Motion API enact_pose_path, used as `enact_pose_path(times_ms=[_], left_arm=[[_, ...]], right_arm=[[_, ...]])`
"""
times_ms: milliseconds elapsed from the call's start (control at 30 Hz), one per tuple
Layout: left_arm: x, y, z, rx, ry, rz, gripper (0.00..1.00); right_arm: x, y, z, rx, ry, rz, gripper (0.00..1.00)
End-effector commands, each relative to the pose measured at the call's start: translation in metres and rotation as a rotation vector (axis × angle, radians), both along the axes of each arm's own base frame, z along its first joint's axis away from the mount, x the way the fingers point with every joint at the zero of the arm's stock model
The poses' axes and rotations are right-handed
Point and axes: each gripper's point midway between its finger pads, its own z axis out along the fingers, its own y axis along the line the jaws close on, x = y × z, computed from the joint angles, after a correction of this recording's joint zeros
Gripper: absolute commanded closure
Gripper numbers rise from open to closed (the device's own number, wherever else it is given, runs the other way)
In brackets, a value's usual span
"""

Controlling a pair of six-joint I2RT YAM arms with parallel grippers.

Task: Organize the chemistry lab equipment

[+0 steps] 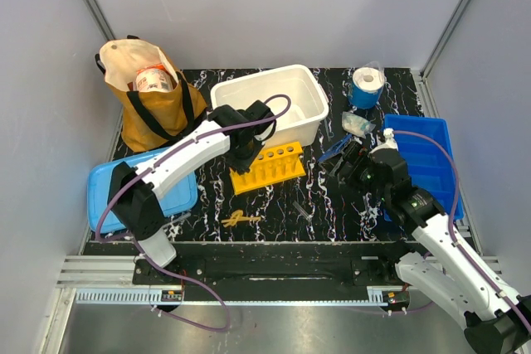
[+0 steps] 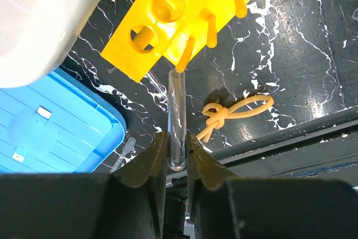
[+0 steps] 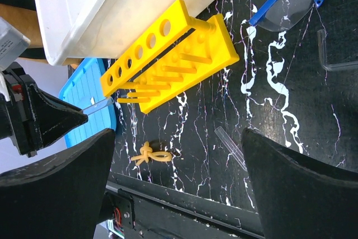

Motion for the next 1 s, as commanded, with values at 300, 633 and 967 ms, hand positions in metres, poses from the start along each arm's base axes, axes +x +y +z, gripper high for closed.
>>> enact_pose_path(times_ms=[300,633,967], left_arm=[[0.005,0.000,0.004,0.003,-0.018,0.000,0.84],[0.006,-0.001,-0.005,0.019,0.002,-0.001,0.84],[0.004,-0.001,-0.008,0.018,0.014,0.008,0.83]], right_arm=[[0.006,-0.003,0.023,0.004,-0.067,-0.016,0.00],[0.006,-0.004,0.024,0.001,-0.077,-0.014,0.00],[0.006,-0.006,0.023,-0.012,-0.085,-0.019,0.00]])
